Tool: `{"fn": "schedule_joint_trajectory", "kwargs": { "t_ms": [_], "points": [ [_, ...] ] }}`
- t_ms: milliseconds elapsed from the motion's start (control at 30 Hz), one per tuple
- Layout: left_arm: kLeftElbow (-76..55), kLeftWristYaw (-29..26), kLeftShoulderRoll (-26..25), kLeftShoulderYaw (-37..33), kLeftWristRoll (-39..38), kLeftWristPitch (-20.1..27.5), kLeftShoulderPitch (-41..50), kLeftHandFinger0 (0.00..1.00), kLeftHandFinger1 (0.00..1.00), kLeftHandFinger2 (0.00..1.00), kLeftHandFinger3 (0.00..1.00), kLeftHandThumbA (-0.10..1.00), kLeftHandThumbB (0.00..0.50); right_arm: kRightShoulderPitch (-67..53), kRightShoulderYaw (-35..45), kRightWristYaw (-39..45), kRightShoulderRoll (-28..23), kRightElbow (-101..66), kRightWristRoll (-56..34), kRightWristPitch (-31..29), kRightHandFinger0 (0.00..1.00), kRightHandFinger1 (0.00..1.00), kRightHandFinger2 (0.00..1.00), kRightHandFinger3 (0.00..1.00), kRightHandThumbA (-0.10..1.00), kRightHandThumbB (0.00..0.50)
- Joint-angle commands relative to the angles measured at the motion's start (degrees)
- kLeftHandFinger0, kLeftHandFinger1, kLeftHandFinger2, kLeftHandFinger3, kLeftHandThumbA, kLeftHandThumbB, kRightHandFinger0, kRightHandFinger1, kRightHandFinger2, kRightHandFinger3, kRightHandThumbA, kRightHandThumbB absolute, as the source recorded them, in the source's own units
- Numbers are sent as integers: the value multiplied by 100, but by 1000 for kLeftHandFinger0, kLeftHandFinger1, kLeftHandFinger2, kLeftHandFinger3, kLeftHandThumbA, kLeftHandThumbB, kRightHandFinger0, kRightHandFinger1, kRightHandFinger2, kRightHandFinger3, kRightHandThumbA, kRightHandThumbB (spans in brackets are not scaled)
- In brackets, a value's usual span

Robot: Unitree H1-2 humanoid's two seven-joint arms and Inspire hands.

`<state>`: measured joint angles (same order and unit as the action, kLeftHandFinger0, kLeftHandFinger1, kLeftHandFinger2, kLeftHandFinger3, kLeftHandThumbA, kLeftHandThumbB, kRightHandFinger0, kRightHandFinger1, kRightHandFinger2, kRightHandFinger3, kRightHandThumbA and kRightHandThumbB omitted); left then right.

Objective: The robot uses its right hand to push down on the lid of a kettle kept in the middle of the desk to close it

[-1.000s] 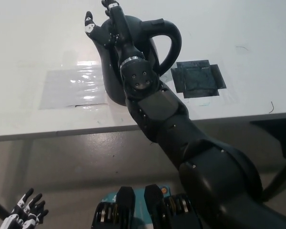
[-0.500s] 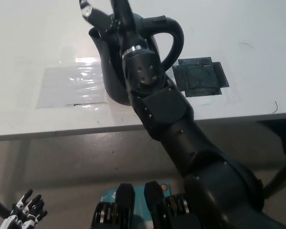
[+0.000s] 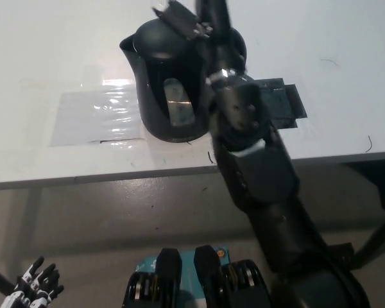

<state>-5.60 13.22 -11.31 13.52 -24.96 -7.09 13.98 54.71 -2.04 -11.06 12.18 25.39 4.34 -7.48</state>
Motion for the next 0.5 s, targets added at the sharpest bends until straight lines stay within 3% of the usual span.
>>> {"fn": "schedule_joint_trajectory", "kwargs": {
  "t_ms": [0, 67, 167, 300, 333, 467],
  "points": [
    [-186, 5, -86, 337, -354, 82, 170, 1000, 1000, 1000, 1000, 170, 272, -925, -628, 1178, -684, -4928, -296, 2141, 1000, 1000, 1000, 1000, 536, 72],
    [-202, -6, -72, 331, -348, 83, 170, 1000, 1000, 1000, 1000, 168, 275, -1222, -655, 1219, -785, -5198, -315, 2222, 1000, 1000, 1000, 1000, 600, 82],
    [-221, -49, -171, 348, -260, 63, 44, 1000, 1000, 1000, 1000, 221, 297, -2025, -559, 1358, -1283, -5664, -505, 1815, 1000, 1000, 1000, 1000, 578, 43],
    [-229, -64, -218, 359, -219, 56, 5, 1000, 1000, 1000, 1000, 239, 279, -2714, -183, 1303, -1741, -5948, -666, 1984, 1000, 1000, 1000, 1000, 573, 31],
    [-202, -53, -257, 382, -261, 36, -83, 1000, 1000, 1000, 1000, 224, 279, -2836, -96, 1284, -1832, -5858, -726, 1912, 1000, 1000, 1000, 1000, 552, 5],
    [-145, -47, -241, 366, -223, 61, -117, 1000, 1000, 1000, 1000, 242, 295, -3413, 224, 1169, -2174, -5059, -663, 1457, 1000, 1000, 1000, 1000, 527, 0]
  ]
}}
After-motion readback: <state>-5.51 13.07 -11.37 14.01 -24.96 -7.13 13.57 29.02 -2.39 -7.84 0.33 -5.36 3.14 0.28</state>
